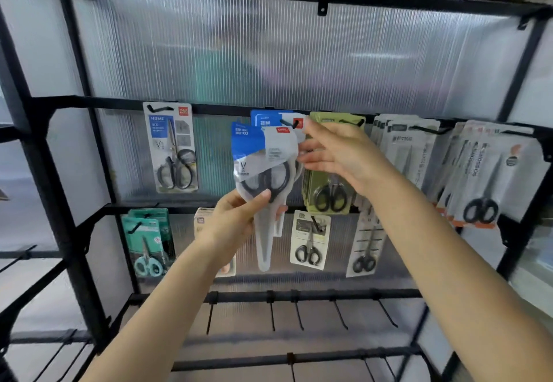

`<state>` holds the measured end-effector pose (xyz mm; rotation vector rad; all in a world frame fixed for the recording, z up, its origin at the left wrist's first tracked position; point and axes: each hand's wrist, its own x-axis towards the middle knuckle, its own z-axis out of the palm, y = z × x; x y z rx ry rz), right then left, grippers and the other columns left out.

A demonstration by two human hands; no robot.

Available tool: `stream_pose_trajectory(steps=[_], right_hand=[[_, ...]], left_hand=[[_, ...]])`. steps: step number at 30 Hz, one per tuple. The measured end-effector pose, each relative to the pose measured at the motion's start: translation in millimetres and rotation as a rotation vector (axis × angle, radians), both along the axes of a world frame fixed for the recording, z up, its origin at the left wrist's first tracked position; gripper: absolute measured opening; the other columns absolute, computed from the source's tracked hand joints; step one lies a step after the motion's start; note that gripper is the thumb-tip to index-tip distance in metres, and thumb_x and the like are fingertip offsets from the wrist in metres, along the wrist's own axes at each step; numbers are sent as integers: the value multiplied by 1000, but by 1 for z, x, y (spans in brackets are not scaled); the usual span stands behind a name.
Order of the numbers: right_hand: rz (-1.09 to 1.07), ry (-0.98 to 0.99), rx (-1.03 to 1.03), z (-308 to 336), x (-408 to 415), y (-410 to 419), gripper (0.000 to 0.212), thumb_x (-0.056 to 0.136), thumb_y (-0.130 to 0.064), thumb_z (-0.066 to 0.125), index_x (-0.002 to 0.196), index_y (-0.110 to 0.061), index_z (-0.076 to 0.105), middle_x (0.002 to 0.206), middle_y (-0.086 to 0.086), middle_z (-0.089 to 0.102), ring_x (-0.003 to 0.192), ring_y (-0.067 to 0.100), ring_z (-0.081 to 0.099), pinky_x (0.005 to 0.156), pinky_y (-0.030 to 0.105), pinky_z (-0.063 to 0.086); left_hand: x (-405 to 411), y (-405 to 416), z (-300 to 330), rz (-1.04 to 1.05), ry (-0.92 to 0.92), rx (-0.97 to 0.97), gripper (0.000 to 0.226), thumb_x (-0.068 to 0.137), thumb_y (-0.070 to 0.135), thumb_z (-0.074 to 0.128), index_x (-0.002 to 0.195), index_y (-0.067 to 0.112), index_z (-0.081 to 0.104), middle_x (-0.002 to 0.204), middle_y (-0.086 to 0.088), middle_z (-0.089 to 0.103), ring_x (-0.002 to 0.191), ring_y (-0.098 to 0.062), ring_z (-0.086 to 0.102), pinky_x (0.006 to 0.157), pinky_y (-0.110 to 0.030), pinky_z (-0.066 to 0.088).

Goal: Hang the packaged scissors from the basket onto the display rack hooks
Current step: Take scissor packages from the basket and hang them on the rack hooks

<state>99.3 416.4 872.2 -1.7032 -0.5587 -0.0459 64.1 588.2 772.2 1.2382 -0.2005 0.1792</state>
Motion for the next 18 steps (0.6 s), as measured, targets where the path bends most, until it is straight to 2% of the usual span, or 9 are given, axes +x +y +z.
stream_pose_trajectory(steps=[3,8,10,13,16,18], right_hand=[[10,-35,23,5,3,0,23,92,-27,58,108,-12,61,93,4,69,74,11,65,70,25,55],[-65,-170,-104,6,12,-1,8,87,-16,65,91,-22,62,101,2,67,95,15,64,79,33,53],[-131,-308,-183,7,15,-2,11,86,-15,67,85,-24,60,90,-6,65,90,11,62,77,27,51],[-220,-463,-263,10,22,-1,11,85,-17,69,85,-23,59,80,-13,60,78,1,57,68,17,47],[-261,-571,-305,15,30,5,5,85,-18,67,87,-20,64,80,-11,60,74,-3,53,63,7,40],[-258,-623,-324,19,34,9,6,87,-16,65,92,-16,67,84,-9,61,75,-5,52,64,3,37]], left_hand=[[0,-5,0,-34,-14,75,31,75,19,62,102,4,66,91,-7,73,88,-21,70,73,-29,56],[1,-10,-7,-17,32,224,36,69,27,67,100,8,69,101,-14,71,102,-33,65,96,-47,49],[2,-11,-8,2,48,240,37,70,29,67,100,10,69,101,-14,71,103,-36,63,98,-51,47],[5,-15,-5,14,48,225,34,73,31,65,99,10,69,94,-12,70,94,-32,63,96,-53,47],[10,-18,-2,40,59,217,19,87,28,58,93,13,68,89,-4,71,88,-22,66,91,-45,52],[13,-19,-2,58,59,236,20,93,25,53,87,15,68,85,-1,72,84,-18,66,88,-41,53]])
